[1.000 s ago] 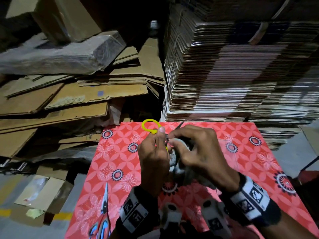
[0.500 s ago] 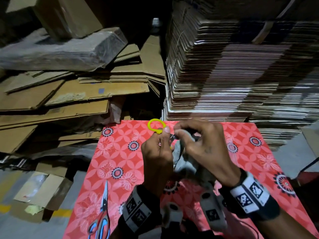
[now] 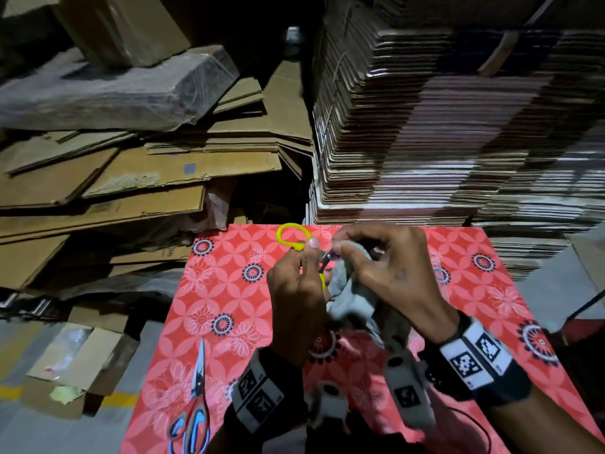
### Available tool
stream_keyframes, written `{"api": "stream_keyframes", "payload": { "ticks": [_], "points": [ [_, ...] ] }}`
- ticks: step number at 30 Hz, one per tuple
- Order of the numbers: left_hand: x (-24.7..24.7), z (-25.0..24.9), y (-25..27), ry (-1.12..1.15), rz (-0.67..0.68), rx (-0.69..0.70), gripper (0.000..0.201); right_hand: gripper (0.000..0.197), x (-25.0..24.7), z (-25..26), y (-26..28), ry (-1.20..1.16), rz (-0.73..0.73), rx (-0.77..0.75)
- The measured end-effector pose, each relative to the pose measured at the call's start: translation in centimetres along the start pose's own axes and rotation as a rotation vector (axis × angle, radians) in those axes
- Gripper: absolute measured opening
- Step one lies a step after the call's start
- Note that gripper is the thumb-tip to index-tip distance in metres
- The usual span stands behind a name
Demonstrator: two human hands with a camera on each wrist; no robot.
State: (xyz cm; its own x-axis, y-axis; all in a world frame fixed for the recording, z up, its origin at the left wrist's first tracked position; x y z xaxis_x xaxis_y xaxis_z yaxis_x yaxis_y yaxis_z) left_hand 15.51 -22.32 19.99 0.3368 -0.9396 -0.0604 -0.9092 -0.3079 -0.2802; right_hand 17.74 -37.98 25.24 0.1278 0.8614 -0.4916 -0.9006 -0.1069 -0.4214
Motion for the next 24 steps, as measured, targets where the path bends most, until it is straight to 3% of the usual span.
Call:
{"api": "stream_keyframes", "payload": {
  "ticks": [2, 7, 9, 11, 15, 20, 24],
  "points": [
    [0.1, 0.6, 0.0, 0.013, -0.005, -0.023, 0.051, 0.012, -0.3, 0.0, 0.0, 0.022, -0.048, 0.006],
    [0.1, 0.6, -0.2, 0.072, 0.044, -0.087, 0.039, 0.013, 1.0, 0.8, 0.8, -0.038, 0.064, 0.021],
    [0.3, 0.7, -0.2, 0.075, 0.04, -0.119, 0.033, 0.011, 0.2, 0.1, 0.0, -0.025, 0.004, 0.029],
    [0.1, 1.1, -0.1, 0.082, 0.031, -0.125, 0.043, 0.012, 0.1, 0.3, 0.1, -0.006, -0.026, 0.017],
    [-0.2, 1.7, 0.0, 0.149, 0.03, -0.181, 0.06, 0.016, 1.4, 1.7, 1.3, -0.024, 0.094, 0.002],
    [-0.2, 1.3, 0.2, 0.142, 0.023, -0.182, 0.053, 0.014, -0.9, -0.7, -0.8, 0.036, -0.064, 0.048],
    [0.1, 1.6, 0.4, 0.281, 0.045, -0.239, 0.049, 0.012, 0.4, 1.0, 0.8, 0.023, 0.0, -0.042]
  ]
}}
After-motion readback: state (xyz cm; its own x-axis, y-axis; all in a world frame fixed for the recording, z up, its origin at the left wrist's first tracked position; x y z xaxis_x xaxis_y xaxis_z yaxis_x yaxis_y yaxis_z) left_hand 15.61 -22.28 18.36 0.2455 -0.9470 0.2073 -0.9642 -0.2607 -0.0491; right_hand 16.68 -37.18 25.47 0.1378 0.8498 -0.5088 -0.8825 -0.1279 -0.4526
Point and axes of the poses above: each hand's wrist, its own y-axis away from the middle knuckle, its own x-axis out of the palm, z = x × y, the point moved 7 cm from there along -y, towards the middle knuckle, and after that the axes turned 1 degree about z, right-handed, at the moved point
